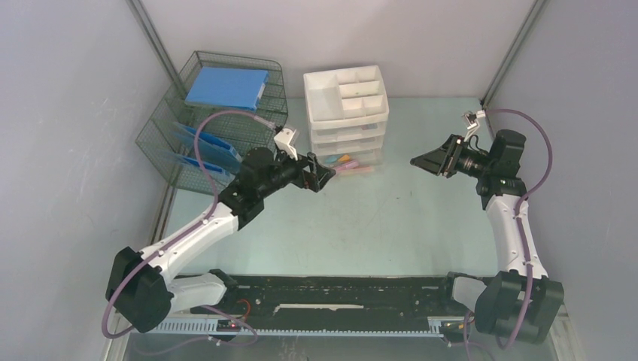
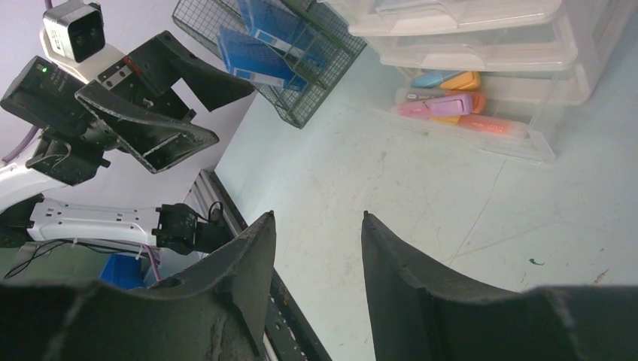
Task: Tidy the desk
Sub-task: Close the drawer in the storage box.
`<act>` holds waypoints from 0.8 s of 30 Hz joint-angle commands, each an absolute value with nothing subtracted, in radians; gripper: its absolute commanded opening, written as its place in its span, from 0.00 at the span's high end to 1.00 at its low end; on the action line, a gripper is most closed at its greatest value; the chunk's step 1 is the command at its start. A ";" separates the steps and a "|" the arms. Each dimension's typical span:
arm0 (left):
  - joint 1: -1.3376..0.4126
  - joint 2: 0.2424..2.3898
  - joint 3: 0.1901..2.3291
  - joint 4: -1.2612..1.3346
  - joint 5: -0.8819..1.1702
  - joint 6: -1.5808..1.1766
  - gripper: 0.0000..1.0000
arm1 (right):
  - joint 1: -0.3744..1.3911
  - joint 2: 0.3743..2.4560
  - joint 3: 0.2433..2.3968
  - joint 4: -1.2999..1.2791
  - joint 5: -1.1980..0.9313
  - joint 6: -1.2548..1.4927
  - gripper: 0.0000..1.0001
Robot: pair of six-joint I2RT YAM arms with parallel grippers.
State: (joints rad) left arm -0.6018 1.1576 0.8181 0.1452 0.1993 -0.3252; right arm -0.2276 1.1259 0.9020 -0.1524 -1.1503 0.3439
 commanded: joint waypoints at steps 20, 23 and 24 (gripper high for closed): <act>-0.661 1.645 1.122 -0.121 0.137 -0.123 0.28 | -0.244 1.127 0.914 -0.133 -1.174 0.313 0.47; -0.712 1.721 1.213 -0.204 0.021 -0.024 0.47 | -0.244 1.130 0.913 -0.135 -1.172 0.310 0.47; -0.727 1.748 1.242 -0.229 -0.010 0.007 0.60 | -0.244 1.130 0.914 -0.135 -1.173 0.309 0.47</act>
State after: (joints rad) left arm -0.6647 1.6779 1.1252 -0.0860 0.1749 -0.1722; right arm -0.2363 1.1267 0.9020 -0.1528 -1.1580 0.3382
